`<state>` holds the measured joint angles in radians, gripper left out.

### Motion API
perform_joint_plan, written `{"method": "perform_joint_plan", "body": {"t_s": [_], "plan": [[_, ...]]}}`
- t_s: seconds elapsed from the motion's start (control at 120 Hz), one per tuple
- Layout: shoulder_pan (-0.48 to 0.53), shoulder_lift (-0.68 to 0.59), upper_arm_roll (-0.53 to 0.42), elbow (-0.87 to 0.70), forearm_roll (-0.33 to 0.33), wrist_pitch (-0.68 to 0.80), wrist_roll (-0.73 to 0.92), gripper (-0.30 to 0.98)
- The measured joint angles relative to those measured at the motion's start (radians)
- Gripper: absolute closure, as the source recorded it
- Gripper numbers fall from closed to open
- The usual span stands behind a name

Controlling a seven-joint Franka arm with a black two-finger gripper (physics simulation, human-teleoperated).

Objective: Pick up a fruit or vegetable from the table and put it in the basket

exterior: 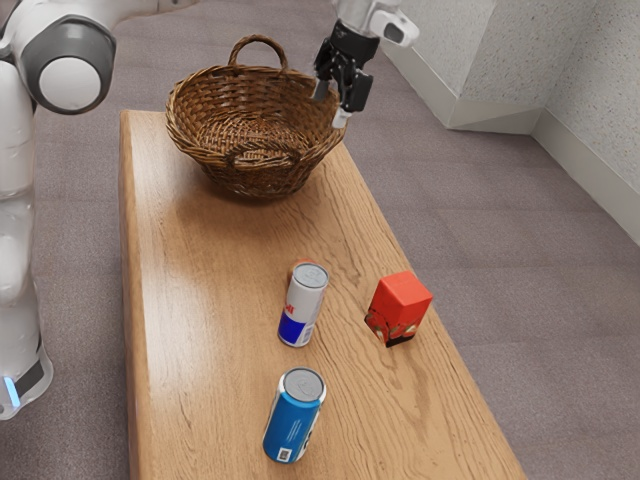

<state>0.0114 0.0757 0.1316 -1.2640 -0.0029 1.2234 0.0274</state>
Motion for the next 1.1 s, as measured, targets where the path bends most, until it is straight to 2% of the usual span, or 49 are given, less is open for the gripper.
{"method": "perform_joint_plan", "body": {"t_s": [0.2,0.283,0.367,0.425,0.492,0.558,0.683,0.767,0.867,1.008,1.1], "plan": [[-0.009,-0.001,-0.001,0.003,0.0,0.104,0.009,0.0],[-0.008,-0.043,-0.006,0.075,0.003,0.117,0.015,0.0],[0.06,-0.065,-0.081,0.169,-0.014,0.125,0.019,0.0],[0.115,-0.066,-0.143,0.186,-0.02,0.13,0.022,0.0],[0.133,-0.047,-0.175,0.186,-0.023,0.133,0.025,0.0],[0.108,-0.02,-0.186,0.184,-0.025,0.136,0.027,0.0],[-0.023,0.058,-0.189,0.182,-0.025,0.139,0.031,0.0],[-0.029,0.125,-0.184,0.18,-0.025,0.15,0.033,0.0],[-0.027,0.153,-0.178,0.091,0.003,0.19,0.035,0.0],[-0.036,0.005,-0.218,-0.236,-0.004,0.328,0.039,0.0],[-0.052,-0.039,-0.212,-0.345,-0.015,0.387,0.041,0.0]]}}
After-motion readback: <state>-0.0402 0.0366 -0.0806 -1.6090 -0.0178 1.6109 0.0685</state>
